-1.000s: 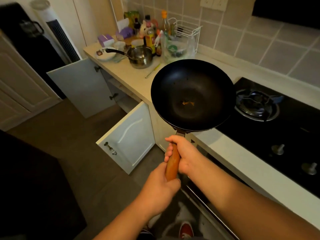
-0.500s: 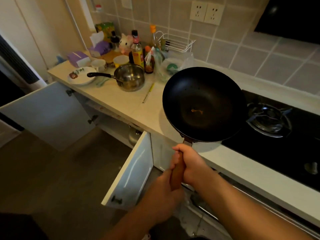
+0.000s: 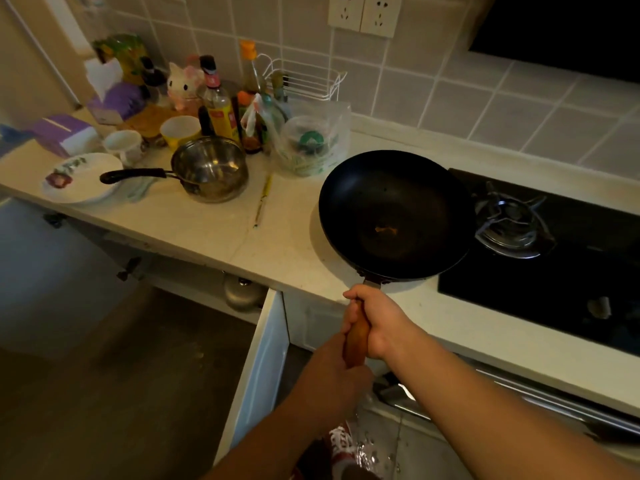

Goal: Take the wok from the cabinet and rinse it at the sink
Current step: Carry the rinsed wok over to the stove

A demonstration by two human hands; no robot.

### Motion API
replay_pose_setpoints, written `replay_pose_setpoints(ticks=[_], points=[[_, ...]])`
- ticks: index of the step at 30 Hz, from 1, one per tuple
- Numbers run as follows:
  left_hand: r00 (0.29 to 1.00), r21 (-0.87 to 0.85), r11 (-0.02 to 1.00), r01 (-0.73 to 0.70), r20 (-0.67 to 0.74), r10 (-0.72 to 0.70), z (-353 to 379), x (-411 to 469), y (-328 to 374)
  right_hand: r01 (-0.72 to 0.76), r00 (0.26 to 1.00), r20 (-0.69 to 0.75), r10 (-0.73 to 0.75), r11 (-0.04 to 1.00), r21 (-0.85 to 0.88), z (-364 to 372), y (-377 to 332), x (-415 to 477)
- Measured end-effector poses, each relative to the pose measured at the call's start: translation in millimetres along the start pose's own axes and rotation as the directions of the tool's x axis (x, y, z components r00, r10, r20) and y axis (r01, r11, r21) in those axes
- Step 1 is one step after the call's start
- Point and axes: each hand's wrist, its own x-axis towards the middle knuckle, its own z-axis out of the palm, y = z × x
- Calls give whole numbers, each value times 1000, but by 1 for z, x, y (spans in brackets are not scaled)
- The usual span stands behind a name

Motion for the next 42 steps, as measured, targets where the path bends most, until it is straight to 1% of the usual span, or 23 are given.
replay_pose_setpoints(ticks=[9,14,23,27,32,39,42], points=[[998,-5,998,58,-17,-58,-9,41,5,6,1000,-21,-8,994,-107,12,-22,35],[996,22,997,74,-43,-73,-10,58,8,-1,1000,-6,0,994,-106,12,-33,46],[1000,25,1000,14,-27,-13,-8,77,11,-44,999,-3,44,995,-90,7,-50,55],[1000,34,999,11,-18,-10,-6,83,17,-57,998,6,57,996,-65,5,-57,58],[999,71,997,-16,-41,19,-3,88,24,-65,998,8,66,995,-71,1,-66,64],[1000,37,999,-11,-28,12,-3,94,31,-76,994,71,80,995,-65,-8,-70,71],[999,-9,999,-33,9,33,-4,90,36,-46,996,71,54,992,-118,-16,-65,68]])
